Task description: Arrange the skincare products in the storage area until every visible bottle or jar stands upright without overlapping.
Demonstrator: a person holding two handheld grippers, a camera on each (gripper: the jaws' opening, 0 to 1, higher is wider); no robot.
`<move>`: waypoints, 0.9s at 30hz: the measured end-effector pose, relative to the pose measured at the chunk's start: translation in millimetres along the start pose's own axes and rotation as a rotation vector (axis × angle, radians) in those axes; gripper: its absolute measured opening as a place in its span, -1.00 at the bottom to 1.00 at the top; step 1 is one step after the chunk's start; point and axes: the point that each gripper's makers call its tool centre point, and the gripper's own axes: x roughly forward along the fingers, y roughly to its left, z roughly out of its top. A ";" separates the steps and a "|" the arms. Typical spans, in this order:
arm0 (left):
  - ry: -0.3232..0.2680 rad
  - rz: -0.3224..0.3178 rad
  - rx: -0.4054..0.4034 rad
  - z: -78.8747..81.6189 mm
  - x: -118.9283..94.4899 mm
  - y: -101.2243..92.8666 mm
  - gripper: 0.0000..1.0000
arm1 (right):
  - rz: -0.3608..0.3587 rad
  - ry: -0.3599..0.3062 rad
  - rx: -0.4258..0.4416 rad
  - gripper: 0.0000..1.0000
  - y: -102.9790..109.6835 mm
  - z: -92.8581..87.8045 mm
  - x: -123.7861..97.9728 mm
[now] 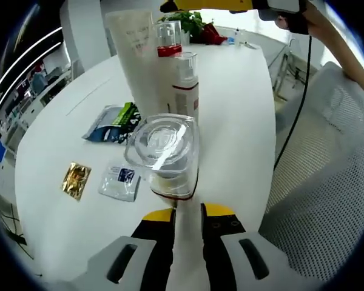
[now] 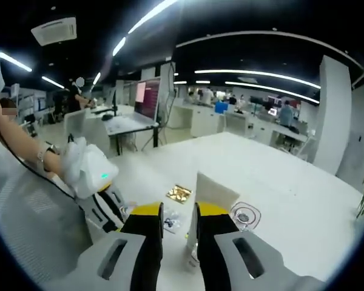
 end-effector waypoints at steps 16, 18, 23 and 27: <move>0.005 -0.006 0.027 13.4 11.7 0.4 -0.72 | 0.006 0.003 0.101 -0.61 7.7 -16.2 -28.9; 0.003 -0.011 0.029 16.3 14.0 -0.5 -0.72 | 0.004 0.003 0.115 -0.62 7.2 -16.9 -30.2; -0.002 -0.017 0.031 23.1 19.3 -0.6 -0.72 | -0.012 0.038 0.101 -0.59 4.6 -23.3 -30.5; -0.006 -0.018 0.032 28.8 22.4 -1.2 -0.73 | -0.019 0.047 0.104 -0.58 1.9 -23.7 -32.0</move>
